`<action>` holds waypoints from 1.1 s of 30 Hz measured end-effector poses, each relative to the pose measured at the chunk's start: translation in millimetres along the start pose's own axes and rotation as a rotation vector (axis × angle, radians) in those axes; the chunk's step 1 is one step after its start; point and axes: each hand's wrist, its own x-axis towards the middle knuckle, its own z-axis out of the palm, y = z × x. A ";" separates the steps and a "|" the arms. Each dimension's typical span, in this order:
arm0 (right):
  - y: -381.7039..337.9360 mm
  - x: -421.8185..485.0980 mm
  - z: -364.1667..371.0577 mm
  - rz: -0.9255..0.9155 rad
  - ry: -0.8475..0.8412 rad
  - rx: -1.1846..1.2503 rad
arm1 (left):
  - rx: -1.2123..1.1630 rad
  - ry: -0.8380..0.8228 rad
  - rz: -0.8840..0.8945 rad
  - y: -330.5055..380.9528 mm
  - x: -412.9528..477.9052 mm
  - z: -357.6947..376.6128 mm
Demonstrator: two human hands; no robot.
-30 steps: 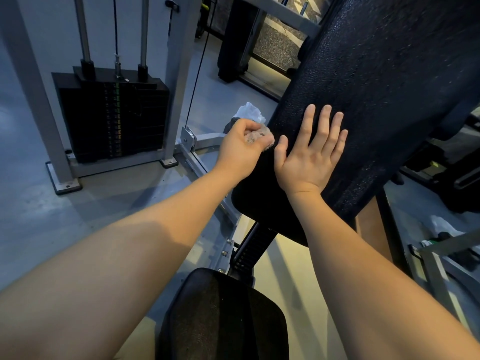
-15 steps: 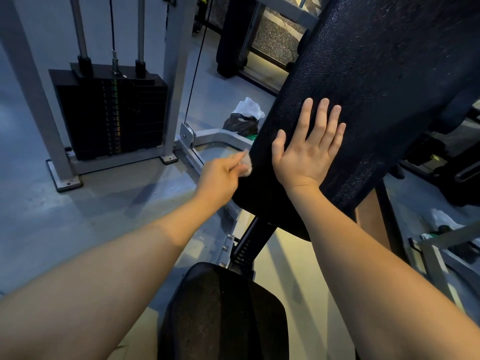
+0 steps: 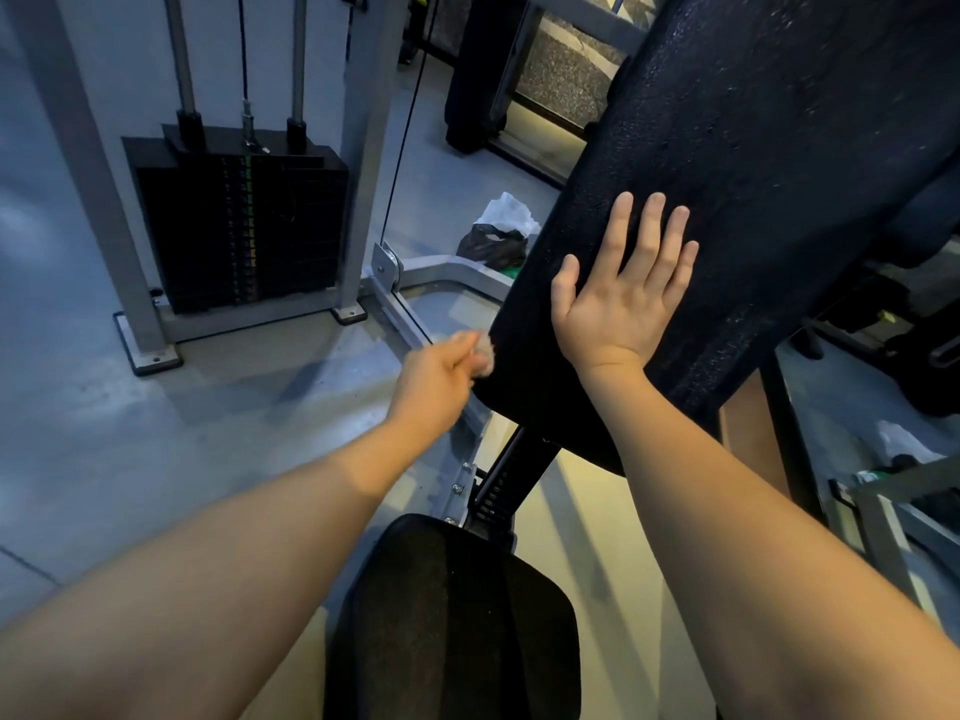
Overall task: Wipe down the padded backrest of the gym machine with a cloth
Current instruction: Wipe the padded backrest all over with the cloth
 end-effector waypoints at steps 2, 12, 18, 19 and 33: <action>0.2 -0.9 -1.2 0.000 -0.014 0.004 | -0.050 -0.087 -0.080 -14.9 -13.8 -3.9; 0.2 -0.1 -0.6 -0.003 0.020 0.014 | -0.057 0.015 0.021 -0.8 34.2 -0.3; -0.5 -0.6 -0.9 -0.002 0.012 -0.003 | 0.003 -0.083 -0.126 -22.1 18.5 -10.1; 0.0 -0.5 -0.7 -0.003 0.013 -0.003 | -0.013 -0.066 -0.114 -15.0 25.8 -11.3; 0.5 -0.7 -1.2 -0.002 -0.013 -0.001 | -0.021 0.030 0.009 21.6 53.1 -13.0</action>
